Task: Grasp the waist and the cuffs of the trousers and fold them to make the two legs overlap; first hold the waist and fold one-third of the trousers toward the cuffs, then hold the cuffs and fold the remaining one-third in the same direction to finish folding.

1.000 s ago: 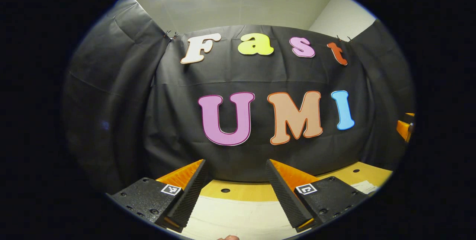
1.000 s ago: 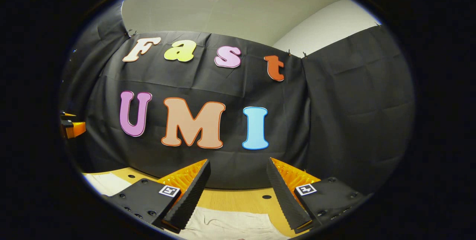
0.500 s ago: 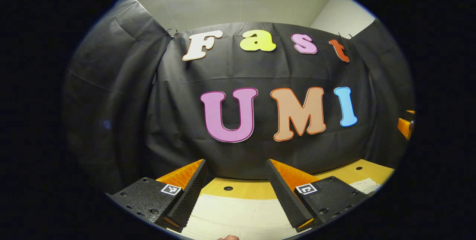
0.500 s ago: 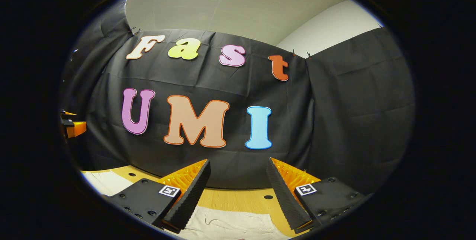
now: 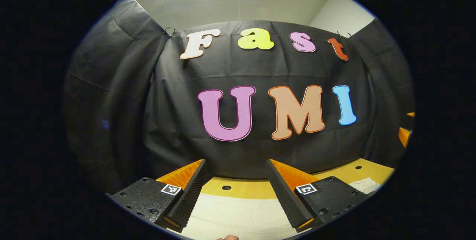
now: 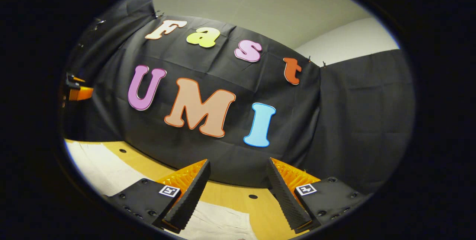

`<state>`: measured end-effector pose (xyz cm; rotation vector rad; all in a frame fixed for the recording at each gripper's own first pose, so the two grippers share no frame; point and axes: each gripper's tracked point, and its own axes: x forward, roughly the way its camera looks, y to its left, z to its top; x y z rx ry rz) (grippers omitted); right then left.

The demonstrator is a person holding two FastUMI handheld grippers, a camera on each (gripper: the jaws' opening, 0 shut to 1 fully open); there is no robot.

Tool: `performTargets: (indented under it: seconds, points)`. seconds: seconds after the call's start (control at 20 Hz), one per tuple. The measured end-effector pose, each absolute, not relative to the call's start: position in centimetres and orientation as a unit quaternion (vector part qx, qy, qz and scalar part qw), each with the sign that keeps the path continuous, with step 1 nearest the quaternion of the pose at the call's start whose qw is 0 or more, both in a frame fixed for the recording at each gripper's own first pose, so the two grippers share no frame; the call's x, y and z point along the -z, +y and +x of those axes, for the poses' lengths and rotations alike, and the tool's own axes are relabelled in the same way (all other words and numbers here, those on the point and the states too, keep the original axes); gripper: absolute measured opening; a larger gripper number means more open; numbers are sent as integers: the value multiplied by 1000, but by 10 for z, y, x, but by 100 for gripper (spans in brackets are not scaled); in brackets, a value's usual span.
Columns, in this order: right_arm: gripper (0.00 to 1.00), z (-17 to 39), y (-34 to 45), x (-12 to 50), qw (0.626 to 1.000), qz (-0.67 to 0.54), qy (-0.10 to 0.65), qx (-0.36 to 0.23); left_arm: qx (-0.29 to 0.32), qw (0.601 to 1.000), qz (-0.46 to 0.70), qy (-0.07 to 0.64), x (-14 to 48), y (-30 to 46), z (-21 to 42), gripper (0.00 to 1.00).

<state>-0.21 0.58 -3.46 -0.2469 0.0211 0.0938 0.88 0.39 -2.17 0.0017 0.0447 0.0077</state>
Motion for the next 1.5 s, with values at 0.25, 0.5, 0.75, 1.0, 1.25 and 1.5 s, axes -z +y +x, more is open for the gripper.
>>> performTargets:
  seconds: [0.25, 0.5, 0.75, 1.0, 1.25, 1.5]
  points:
    - [97, -15, -19, 67, 978, -201, 33, -54, 1, 1000, 8, 26, 23, -6, 9, 95]
    - [98, -32, -42, 107, 955, -281, 58, -75, 0, 1000, 9, 28, 24, -15, 7, 96]
    - [99, -59, -54, 161, 924, -344, 106, -125, -7, 999, 14, 33, 29, -16, 5, 96]
    - [98, -88, -62, 218, 886, -397, 155, -182, -14, 999, 14, 37, 34, -17, 2, 96]
    - [98, -120, -68, 275, 833, -448, 208, -250, -23, 999, 19, 42, 39, -12, 2, 95]
    - [98, -146, -67, 323, 769, -490, 253, -323, -32, 998, 24, 52, 47, -5, -1, 96]
